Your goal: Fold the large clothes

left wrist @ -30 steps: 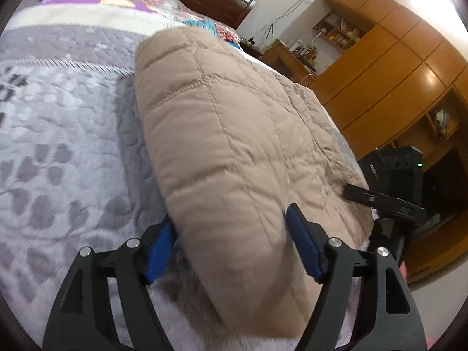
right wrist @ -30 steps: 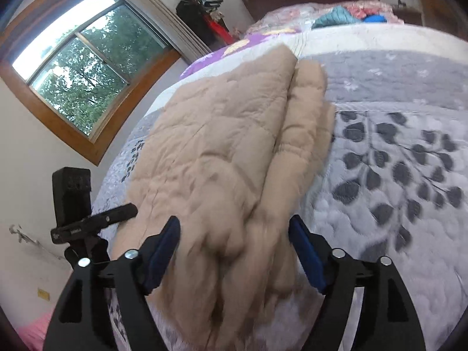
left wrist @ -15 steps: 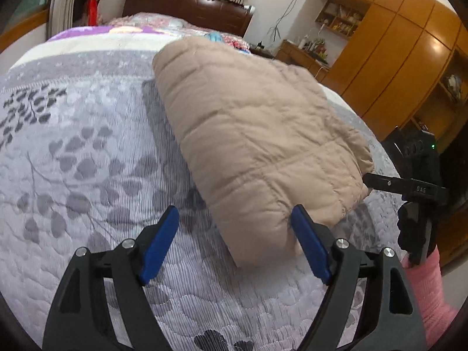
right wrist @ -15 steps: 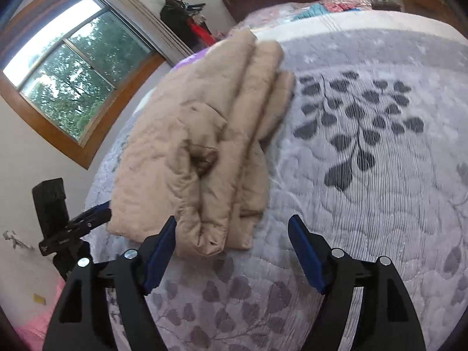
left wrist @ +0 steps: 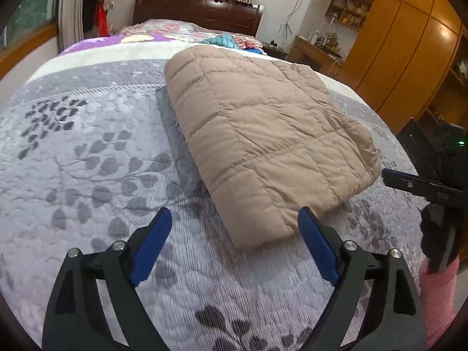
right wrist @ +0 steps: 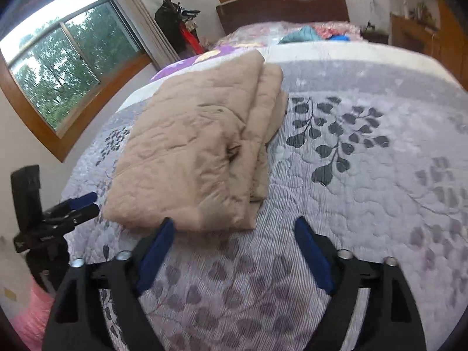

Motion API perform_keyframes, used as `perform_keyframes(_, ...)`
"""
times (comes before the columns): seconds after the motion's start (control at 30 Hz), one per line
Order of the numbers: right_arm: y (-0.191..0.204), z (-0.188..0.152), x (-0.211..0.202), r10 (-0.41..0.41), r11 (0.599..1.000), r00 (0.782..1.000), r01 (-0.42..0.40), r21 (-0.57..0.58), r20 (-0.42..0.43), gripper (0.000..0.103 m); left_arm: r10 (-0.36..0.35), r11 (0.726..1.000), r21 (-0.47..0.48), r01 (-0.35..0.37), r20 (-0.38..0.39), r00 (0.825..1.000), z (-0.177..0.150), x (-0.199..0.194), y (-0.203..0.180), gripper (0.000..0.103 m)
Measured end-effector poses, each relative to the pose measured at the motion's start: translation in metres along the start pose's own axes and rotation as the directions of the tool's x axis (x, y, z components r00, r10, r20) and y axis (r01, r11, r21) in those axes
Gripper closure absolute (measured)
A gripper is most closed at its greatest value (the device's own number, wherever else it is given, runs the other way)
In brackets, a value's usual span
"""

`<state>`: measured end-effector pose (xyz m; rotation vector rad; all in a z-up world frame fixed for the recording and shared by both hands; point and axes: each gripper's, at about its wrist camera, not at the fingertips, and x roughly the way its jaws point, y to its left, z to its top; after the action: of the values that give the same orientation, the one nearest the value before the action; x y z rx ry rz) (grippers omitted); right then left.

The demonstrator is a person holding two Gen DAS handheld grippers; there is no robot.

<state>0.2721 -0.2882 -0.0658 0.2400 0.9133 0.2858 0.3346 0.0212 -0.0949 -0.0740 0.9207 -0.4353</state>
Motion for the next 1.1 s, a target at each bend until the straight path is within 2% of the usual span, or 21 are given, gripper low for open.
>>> perform_keyframes(0.1, 0.018, -0.014, -0.017, -0.072, 0.997, 0.997, 0.073, -0.035, 0.028, 0.004, 0.060, 0.998, 0.019, -0.060, 0.018, 0.998, -0.008, -0.018, -0.012, 0.010)
perform_keyframes(0.17, 0.028, -0.021, -0.028, -0.109, 0.993, 0.993, 0.111, -0.045, 0.041, 0.004, 0.129, 0.991, 0.035, -0.130, 0.028, 0.991, -0.013, -0.026, -0.018, 0.009)
perform_keyframes(0.27, 0.041, -0.033, -0.040, -0.155, 0.987, 0.987, 0.157, -0.045, 0.054, 0.004, 0.180, 0.983, 0.032, -0.181, 0.045, 0.983, -0.020, -0.043, -0.024, 0.008)
perform_keyframes(0.43, 0.055, -0.049, -0.053, -0.183, 0.982, 0.982, 0.185, -0.031, 0.053, 0.004, 0.195, 0.981, -0.007, -0.195, 0.087, 0.977, -0.028, -0.068, -0.027, 0.008)
perform_keyframes(0.63, 0.072, -0.067, -0.071, -0.190, 0.981, 0.979, 0.193, -0.032, 0.070, 0.004, 0.231, 0.973, -0.005, -0.231, 0.098, 0.968, -0.046, -0.091, -0.039, 0.007)
perform_keyframes(0.77, 0.083, -0.079, -0.081, -0.182, 0.982, 0.980, 0.186, -0.045, 0.078, 0.004, 0.225, 0.974, -0.017, -0.225, 0.084, 0.971, -0.060, -0.101, -0.042, 0.007)
perform_keyframes(1.1, 0.093, -0.097, -0.100, -0.166, 0.985, 0.981, 0.171, -0.034, 0.100, 0.004, 0.268, 0.963, -0.004, -0.270, 0.127, 0.955, -0.082, -0.127, -0.054, 0.007)
